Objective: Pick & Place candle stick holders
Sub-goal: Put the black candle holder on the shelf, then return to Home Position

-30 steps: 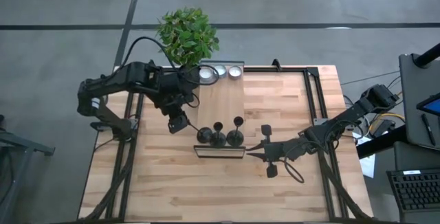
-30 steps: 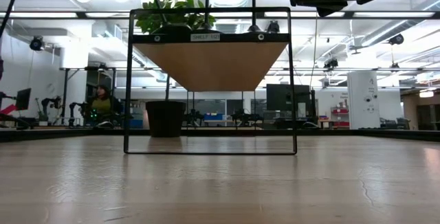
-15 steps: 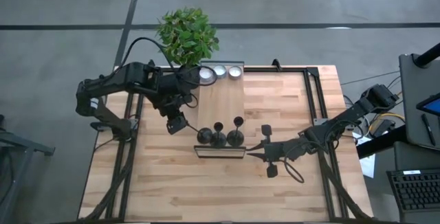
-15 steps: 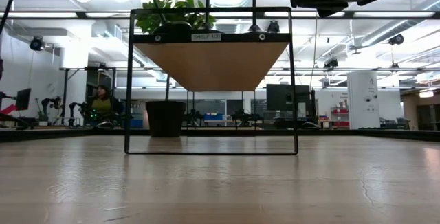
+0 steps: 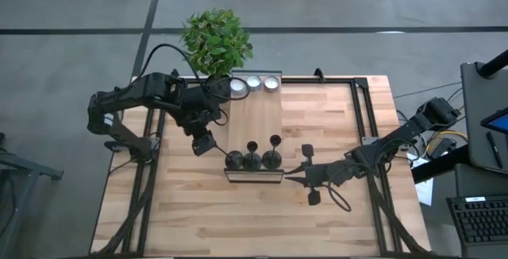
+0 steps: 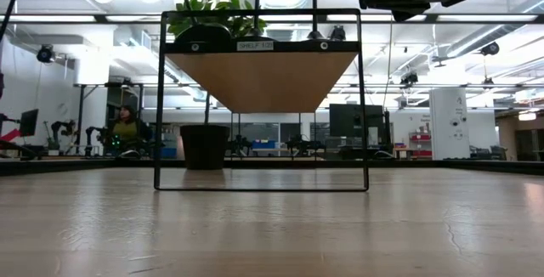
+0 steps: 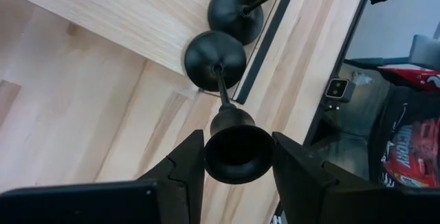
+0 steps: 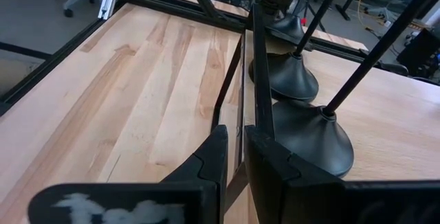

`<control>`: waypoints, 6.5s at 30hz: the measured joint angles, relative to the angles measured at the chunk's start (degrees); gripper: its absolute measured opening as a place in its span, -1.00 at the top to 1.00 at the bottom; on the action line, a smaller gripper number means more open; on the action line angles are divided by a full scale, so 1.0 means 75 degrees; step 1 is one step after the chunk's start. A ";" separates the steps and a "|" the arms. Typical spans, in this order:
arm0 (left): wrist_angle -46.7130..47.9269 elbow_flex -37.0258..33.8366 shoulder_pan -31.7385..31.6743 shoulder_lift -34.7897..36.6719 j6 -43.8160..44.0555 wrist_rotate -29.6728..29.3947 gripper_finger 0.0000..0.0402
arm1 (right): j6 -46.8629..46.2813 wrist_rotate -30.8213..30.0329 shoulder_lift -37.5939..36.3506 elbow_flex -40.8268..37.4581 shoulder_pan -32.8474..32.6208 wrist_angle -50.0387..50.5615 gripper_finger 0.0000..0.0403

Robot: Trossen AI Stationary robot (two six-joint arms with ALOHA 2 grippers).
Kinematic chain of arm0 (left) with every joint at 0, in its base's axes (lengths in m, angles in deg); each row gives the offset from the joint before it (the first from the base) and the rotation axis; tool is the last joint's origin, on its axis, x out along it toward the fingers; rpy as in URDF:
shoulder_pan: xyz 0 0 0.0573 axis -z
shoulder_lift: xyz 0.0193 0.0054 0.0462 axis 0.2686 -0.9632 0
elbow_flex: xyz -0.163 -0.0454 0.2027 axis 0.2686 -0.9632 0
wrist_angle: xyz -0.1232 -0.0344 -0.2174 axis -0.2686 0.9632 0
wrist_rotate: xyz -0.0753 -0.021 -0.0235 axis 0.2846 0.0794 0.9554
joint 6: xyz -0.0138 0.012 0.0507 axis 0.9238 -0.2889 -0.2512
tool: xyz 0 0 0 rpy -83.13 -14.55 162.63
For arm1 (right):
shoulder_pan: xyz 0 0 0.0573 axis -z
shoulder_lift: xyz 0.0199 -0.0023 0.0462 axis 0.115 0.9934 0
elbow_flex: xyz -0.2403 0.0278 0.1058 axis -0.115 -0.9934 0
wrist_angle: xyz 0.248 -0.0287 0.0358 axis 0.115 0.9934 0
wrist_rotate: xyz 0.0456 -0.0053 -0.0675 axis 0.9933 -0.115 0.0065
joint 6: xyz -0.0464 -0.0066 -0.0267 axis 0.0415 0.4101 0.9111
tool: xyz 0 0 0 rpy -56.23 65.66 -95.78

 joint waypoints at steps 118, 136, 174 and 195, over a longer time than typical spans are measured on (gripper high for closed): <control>-0.2104 -0.0780 0.0399 -0.0067 -0.1941 -0.0576 0.04 | -0.0096 -0.0003 0.0000 -0.0070 0.0052 0.0006 0.79; -0.2246 -0.0671 0.0402 -0.0035 -0.2076 -0.0551 -0.12 | -0.0096 0.0000 0.0000 -0.0070 0.0052 0.0006 0.79; -0.3186 -0.1000 0.2315 0.2080 -0.3400 -0.2707 0.97 | -0.0690 0.0028 -0.1429 0.0015 0.0047 0.0460 0.88; -1.0392 -1.0536 0.2699 0.7858 -0.4300 -0.2669 0.99 | -0.0893 -0.0552 -0.2712 -0.1002 0.0057 0.0453 0.96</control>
